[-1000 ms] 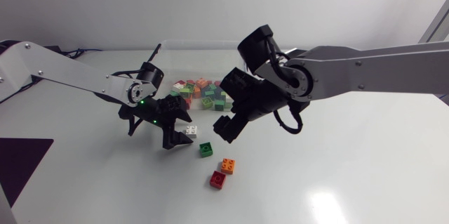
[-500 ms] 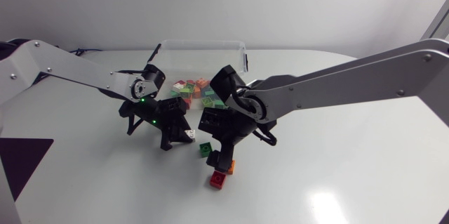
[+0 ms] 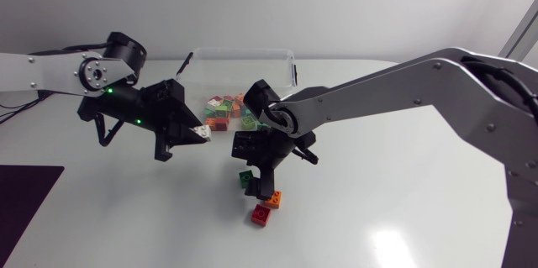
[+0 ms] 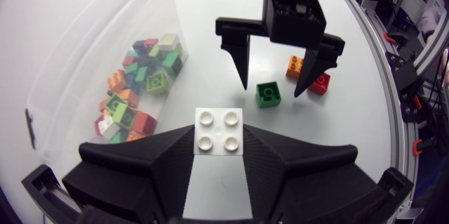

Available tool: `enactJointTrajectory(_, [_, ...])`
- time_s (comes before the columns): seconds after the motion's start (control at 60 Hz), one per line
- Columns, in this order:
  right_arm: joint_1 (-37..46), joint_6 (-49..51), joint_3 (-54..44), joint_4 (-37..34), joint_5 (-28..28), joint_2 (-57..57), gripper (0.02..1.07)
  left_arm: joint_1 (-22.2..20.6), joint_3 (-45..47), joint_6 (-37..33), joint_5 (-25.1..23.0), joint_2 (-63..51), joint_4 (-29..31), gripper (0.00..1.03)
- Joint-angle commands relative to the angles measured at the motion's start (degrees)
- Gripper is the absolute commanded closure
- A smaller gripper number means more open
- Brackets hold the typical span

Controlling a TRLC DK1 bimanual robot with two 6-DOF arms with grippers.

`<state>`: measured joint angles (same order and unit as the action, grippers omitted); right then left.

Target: Place the duplo bricks in the container

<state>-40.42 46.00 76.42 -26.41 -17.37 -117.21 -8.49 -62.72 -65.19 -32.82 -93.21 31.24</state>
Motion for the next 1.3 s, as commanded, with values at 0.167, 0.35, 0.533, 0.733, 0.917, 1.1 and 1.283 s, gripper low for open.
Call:
enactJointTrajectory(0.167, [0.7,2.7,2.2,-1.1,-2.3,-3.2,0.27,1.7,-0.1,3.6,-2.0,7.3,0.6,0.68])
enactJointTrajectory(0.35, [1.4,4.4,1.4,-1.2,-3.6,-3.5,0.62,2.3,-2.8,6.5,-2.4,7.1,-0.6,0.68])
enactJointTrajectory(0.533, [2.7,3.5,1.0,-2.1,-4.4,-2.7,0.75,1.9,-5.0,14.4,-2.4,5.0,-10.0,0.68])
enactJointTrajectory(0.733, [4.5,1.3,-0.3,-3.4,-6.0,2.9,0.75,0.7,-11.4,21.9,-2.3,-1.3,-15.9,0.68])
enactJointTrajectory(0.917, [5.4,-1.0,-2.0,-3.7,-7.0,9.3,0.75,0.3,-18.8,28.8,0.2,-8.0,-20.2,0.68])
enactJointTrajectory(1.1, [6.6,-3.4,-2.2,-3.6,-7.8,14.6,0.75,-1.4,-23.1,33.0,5.4,-13.3,-23.9,0.66])
enactJointTrajectory(1.283, [8.7,-6.8,0.0,-2.9,-8.3,17.8,0.75,-2.3,-24.8,36.8,12.8,-17.4,-30.8,0.1])
